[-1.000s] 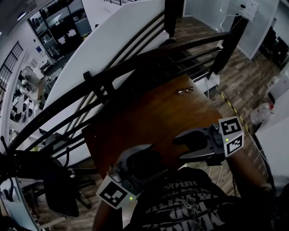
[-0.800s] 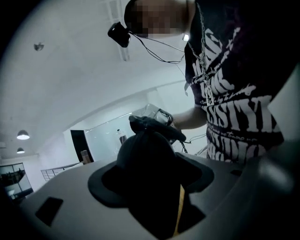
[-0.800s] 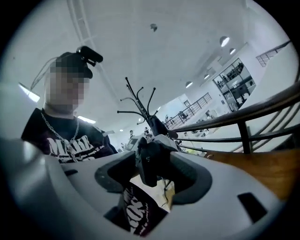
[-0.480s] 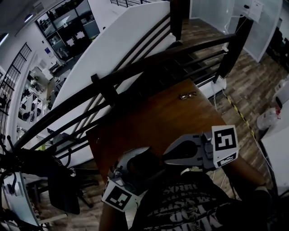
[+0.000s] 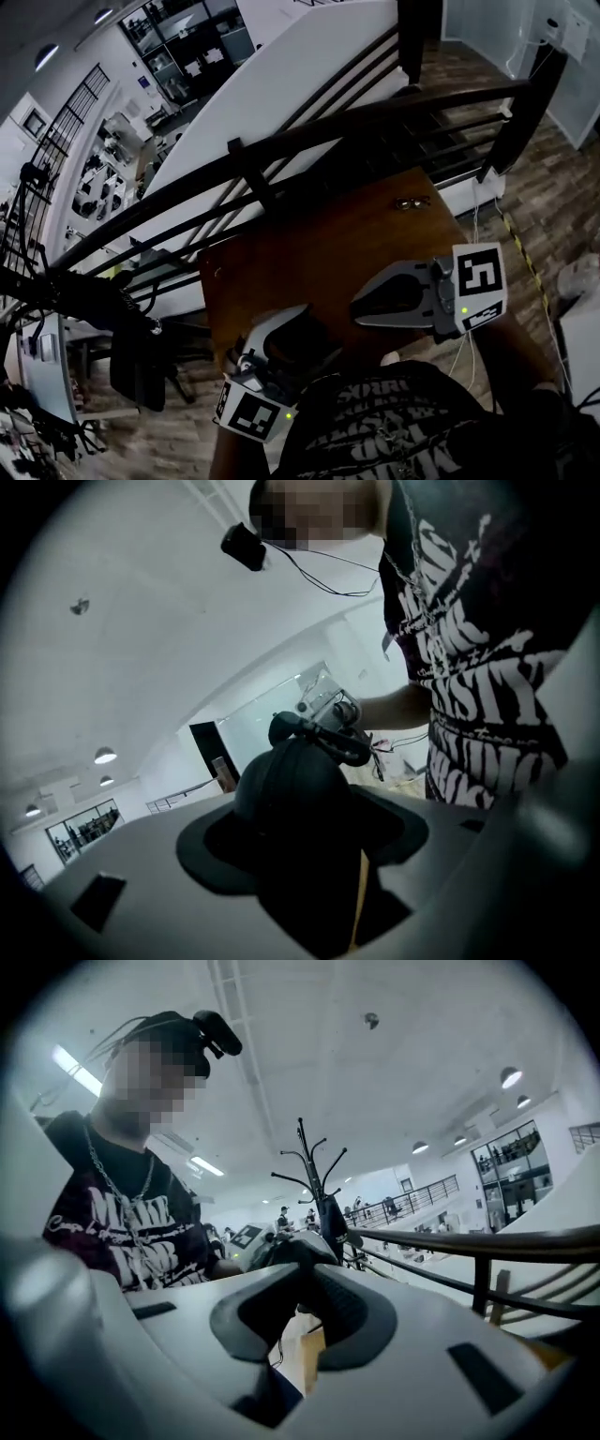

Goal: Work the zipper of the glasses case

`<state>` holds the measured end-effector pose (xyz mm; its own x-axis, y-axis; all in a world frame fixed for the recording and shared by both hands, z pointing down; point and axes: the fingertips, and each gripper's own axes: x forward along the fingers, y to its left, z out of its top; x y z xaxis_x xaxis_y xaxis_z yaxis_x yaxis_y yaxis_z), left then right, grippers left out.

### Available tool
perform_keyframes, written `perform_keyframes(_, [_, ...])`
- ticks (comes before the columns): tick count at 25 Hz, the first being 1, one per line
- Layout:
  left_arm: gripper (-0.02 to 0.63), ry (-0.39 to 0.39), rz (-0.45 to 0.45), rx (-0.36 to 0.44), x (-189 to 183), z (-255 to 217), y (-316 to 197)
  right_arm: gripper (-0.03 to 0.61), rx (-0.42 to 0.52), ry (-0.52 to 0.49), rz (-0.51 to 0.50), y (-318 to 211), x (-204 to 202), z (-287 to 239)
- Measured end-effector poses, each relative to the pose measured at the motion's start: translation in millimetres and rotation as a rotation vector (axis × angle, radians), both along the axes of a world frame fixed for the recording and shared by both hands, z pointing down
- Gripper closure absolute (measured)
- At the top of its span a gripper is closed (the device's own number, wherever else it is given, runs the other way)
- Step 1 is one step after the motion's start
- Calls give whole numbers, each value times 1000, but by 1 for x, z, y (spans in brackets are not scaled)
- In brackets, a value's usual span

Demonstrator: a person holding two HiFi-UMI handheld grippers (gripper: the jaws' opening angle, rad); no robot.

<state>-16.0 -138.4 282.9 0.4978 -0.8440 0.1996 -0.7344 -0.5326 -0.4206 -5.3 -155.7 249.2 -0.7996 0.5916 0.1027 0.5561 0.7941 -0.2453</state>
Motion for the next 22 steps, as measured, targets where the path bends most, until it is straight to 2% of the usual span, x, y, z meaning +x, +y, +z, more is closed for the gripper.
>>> perform_keyframes(3, [318, -45, -51, -4, 16, 3, 1, 449, -37, 38, -86, 20, 2, 4])
perform_keyframes(6, [318, -74, -95, -27, 32, 7, 3, 439, -18, 91, -147, 39, 10, 20])
perform_keyframes(8, [318, -60, -110, -32, 39, 4, 7, 454, -16, 97, -172, 40, 16, 26])
perform_keyframes(10, [319, -4, -107, -29, 45, -4, 12, 558, -103, 88, -215, 35, 25, 22])
perform_keyframes(12, [319, 24, -85, -51, 50, -5, 18, 560, -199, 89, -283, 36, 34, 18])
perform_keyframes(17, [322, 129, -21, -42, 55, 2, 23, 560, -326, 179, -385, 43, 36, 32])
perform_keyframes(22, [324, 304, 79, 98, 46, -35, 34, 560, -372, 277, -396, 52, 22, 51])
